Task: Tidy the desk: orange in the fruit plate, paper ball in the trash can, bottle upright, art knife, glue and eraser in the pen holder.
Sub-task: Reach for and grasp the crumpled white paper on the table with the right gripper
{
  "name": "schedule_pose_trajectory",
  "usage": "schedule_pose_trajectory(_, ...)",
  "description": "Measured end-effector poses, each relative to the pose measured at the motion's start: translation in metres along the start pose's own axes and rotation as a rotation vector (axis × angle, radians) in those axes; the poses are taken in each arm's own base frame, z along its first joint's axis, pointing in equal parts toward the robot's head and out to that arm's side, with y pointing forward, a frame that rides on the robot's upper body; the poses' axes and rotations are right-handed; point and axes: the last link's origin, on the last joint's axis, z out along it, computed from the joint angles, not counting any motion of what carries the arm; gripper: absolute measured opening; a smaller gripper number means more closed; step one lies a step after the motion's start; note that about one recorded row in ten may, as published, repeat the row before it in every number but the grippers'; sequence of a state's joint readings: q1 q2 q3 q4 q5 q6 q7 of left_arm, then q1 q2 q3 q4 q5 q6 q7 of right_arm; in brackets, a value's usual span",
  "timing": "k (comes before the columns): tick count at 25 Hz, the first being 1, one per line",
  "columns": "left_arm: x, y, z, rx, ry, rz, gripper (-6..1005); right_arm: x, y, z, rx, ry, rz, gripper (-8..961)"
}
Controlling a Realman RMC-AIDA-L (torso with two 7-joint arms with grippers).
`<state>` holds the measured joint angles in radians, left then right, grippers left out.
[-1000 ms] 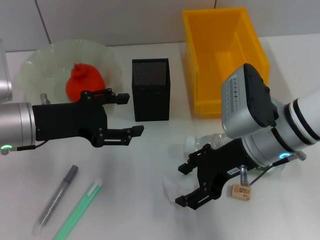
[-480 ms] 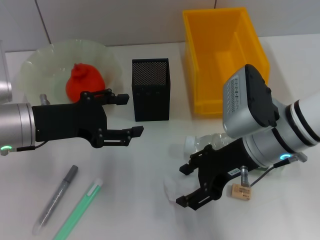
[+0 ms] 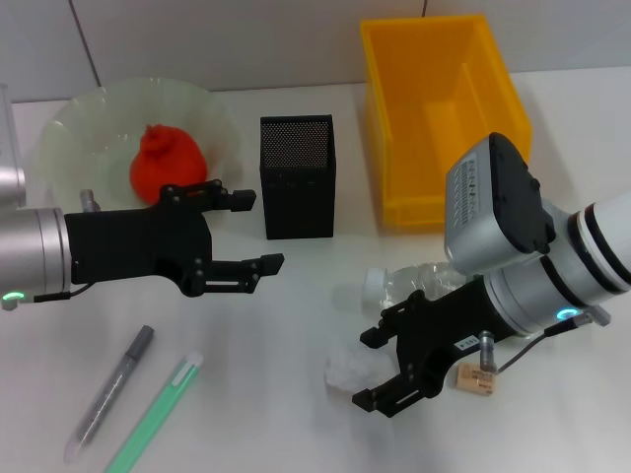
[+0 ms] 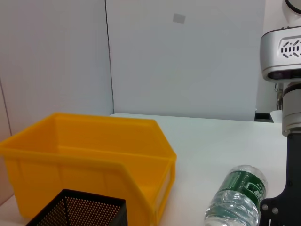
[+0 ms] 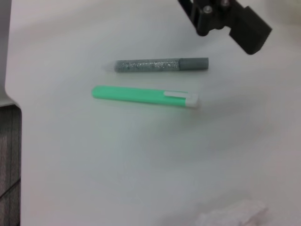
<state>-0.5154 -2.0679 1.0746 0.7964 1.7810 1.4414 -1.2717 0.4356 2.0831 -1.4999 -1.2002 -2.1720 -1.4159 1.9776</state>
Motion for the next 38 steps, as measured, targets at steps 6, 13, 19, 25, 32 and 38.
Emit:
schedule_pose_trajectory(6, 0.0001, 0.0013, 0.0008, -0.007, 0.002, 0.0, 834, 0.0005, -0.0022, -0.0005, 0.013, -0.001, 0.003, 682)
schedule_pose_trajectory(13, -0.0005, 0.0015, 0.0008, -0.006, 0.0, -0.001, 835, 0.0015, -0.0051, 0.0012, 0.021, 0.002, 0.01, 677)
schedule_pose_trajectory(19, -0.0009, 0.0019, 0.0019, -0.008, -0.005, 0.0, 835, 0.0019, -0.0054, 0.0027, 0.015, 0.007, 0.012, 673)
schedule_pose_trajectory(25, -0.0013, 0.001, 0.0021, -0.003, -0.009, 0.002, 835, 0.0001, -0.0063, 0.0034, 0.023, 0.002, 0.008, 669)
schedule_pose_trajectory(32, -0.001, 0.0001, 0.0021, 0.0, -0.01, 0.004, 834, -0.0037, -0.0057, 0.0044, 0.02, 0.001, -0.01, 623)
schedule_pose_trajectory(38, -0.0007, -0.001, 0.0024, 0.006, -0.012, 0.006, 835, -0.0042, -0.0066, 0.0044, 0.025, -0.001, -0.011, 496)
